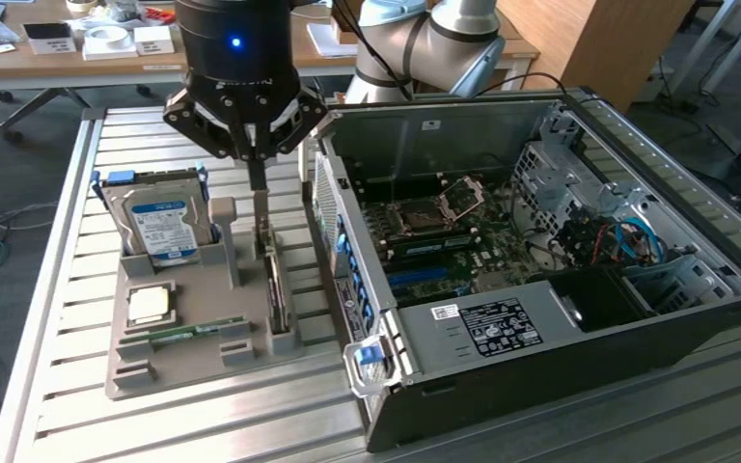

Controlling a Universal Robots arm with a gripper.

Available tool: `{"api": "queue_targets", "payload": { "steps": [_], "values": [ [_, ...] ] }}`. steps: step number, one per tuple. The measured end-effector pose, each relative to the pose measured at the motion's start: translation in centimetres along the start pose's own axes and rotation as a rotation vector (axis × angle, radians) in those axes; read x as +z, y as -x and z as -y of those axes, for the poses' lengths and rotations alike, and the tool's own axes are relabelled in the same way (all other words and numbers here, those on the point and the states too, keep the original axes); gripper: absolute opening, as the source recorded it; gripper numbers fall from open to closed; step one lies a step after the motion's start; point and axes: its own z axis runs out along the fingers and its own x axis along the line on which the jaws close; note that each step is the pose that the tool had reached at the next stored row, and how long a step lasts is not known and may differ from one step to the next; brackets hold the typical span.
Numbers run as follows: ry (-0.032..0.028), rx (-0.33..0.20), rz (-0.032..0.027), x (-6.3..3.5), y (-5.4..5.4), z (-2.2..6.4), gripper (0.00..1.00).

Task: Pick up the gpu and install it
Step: 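Reach for the gpu, then pick up the gpu and move the gpu toward the slot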

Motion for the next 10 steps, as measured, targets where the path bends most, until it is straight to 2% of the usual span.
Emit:
{"api": "queue_targets", "payload": {
  "steps": [10],
  "values": [
    [0.0001,0.0,0.0,0.0,-0.05,0.03,0.11]
  ]
}}
